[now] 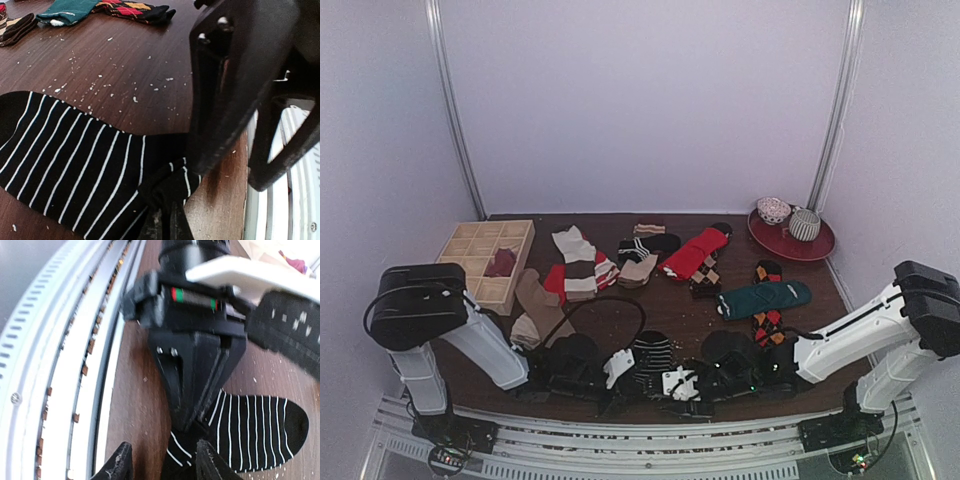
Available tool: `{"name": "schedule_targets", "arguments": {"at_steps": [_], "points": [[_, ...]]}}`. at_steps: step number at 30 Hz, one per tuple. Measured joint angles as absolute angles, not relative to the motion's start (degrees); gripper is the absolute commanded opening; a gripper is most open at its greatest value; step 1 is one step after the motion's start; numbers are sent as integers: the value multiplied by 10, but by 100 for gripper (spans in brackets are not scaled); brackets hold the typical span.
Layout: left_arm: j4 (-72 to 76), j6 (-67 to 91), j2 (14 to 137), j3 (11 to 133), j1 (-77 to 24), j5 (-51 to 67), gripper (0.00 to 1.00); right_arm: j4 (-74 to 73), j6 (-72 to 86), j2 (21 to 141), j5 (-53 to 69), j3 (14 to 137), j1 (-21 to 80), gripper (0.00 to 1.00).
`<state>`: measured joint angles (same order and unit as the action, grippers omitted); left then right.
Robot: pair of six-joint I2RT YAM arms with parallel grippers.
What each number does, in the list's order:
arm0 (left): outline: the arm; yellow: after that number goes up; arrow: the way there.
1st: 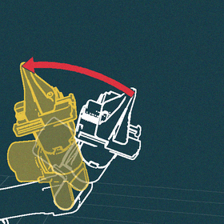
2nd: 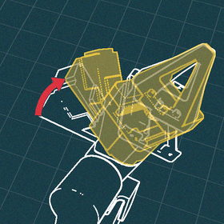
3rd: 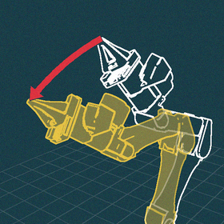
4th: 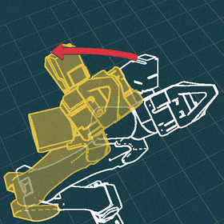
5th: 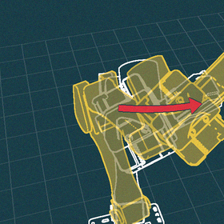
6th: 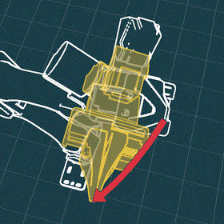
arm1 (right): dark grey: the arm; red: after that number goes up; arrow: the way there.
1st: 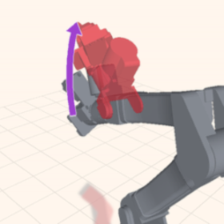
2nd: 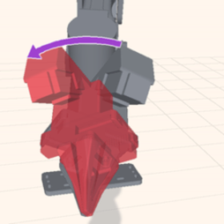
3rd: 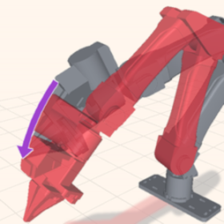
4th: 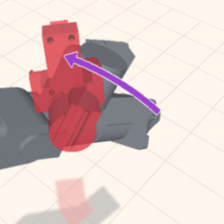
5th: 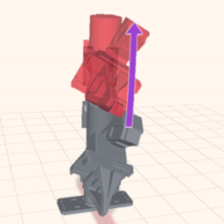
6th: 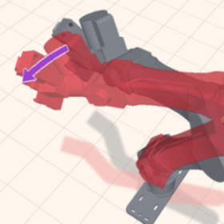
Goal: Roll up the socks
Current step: Roll a pair of socks at the center of the board.
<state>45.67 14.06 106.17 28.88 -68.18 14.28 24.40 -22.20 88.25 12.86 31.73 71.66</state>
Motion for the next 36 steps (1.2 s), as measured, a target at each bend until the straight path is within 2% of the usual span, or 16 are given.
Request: {"name": "schedule_targets", "arguments": {"at_steps": [15, 22, 30, 36], "points": [[465, 141, 1068, 289, -678, 153, 0, 237, -241, 929, 76, 318, 717, 35], [470, 142, 1072, 290, -676, 159, 0, 265, -238, 930, 42, 310, 720, 39], [472, 143, 1074, 290, -675, 163, 0, 267, -243, 834, 49, 284, 731, 40], [480, 145, 1080, 291, -672, 170, 0, 246, -257, 890, 67, 304, 735, 38]]}}
